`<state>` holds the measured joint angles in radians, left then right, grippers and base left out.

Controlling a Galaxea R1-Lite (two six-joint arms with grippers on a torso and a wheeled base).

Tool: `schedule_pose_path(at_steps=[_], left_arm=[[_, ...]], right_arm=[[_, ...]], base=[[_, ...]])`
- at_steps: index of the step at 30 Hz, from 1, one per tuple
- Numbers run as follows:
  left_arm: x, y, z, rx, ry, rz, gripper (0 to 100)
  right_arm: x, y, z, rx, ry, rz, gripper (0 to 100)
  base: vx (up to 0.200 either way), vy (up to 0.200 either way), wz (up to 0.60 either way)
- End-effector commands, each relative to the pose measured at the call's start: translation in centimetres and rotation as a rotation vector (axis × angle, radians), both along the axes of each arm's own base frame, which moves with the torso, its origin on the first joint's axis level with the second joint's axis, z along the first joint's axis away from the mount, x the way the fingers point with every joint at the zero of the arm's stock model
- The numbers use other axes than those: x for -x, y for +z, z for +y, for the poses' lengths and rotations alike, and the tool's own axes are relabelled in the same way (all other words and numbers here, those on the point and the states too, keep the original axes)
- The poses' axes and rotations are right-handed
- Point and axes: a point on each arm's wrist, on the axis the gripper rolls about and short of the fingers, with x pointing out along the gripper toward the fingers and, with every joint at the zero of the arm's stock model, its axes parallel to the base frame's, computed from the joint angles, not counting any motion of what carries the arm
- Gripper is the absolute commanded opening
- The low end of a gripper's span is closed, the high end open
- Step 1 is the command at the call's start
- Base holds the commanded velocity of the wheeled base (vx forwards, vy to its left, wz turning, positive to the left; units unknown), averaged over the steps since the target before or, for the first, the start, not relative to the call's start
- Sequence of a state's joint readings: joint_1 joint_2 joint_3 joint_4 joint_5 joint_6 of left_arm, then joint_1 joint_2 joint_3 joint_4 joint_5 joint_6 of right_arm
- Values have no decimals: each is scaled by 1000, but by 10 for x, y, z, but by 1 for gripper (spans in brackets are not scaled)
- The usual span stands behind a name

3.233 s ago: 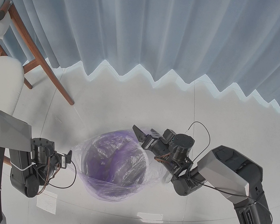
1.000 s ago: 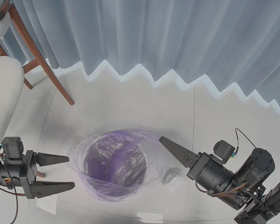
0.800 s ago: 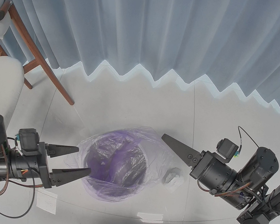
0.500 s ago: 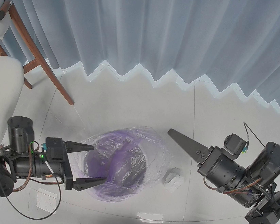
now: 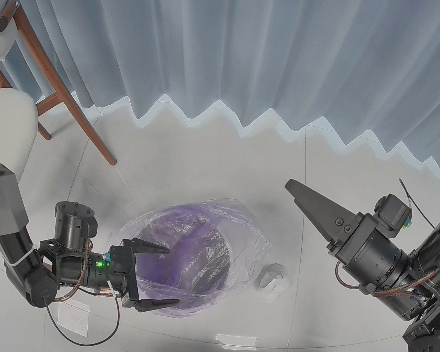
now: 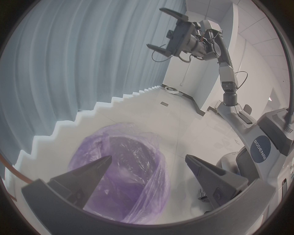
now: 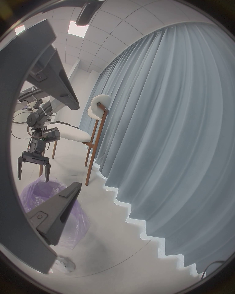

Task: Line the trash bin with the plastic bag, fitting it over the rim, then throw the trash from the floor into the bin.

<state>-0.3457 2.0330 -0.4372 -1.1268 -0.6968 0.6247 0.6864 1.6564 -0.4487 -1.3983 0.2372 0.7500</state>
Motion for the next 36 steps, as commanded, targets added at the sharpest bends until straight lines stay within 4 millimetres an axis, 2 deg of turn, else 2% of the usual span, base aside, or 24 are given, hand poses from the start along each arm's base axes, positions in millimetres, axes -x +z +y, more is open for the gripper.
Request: schedule_pose_path(at_steps=[1, 5, 11, 19, 23, 24, 30, 36], left_arm=[[-7, -14, 3, -13, 14, 36, 100], [-12, -29, 2, -25, 14, 70, 100], [-20, -32, -8, -22, -7, 62, 100], [-29, -60, -12, -42, -8, 120, 100], [-28, -61, -12, -45, -9, 124, 100], [-28, -61, -11, -44, -5, 126, 0], [-28, -66, -10, -48, -4, 144, 0], [-13, -66, -7, -63, -10, 175, 0]], right_arm=[[1, 2, 0, -5, 1, -6, 100], [1, 2, -1, -7, 1, -8, 100], [1, 1, 0, -5, 1, -6, 100], [1, 1, 0, -4, 1, -7, 100], [0, 0, 0, 0, 1, 0, 100], [0, -1, 0, 2, 1, 3, 100], [1, -1, 1, 2, 4, 3, 100], [1, -2, 1, 3, 6, 4, 100]], base=[[0, 0, 0], [0, 0, 0], [0, 0, 0], [0, 0, 0], [0, 0, 0], [0, 0, 0], [0, 0, 0], [0, 0, 0]])
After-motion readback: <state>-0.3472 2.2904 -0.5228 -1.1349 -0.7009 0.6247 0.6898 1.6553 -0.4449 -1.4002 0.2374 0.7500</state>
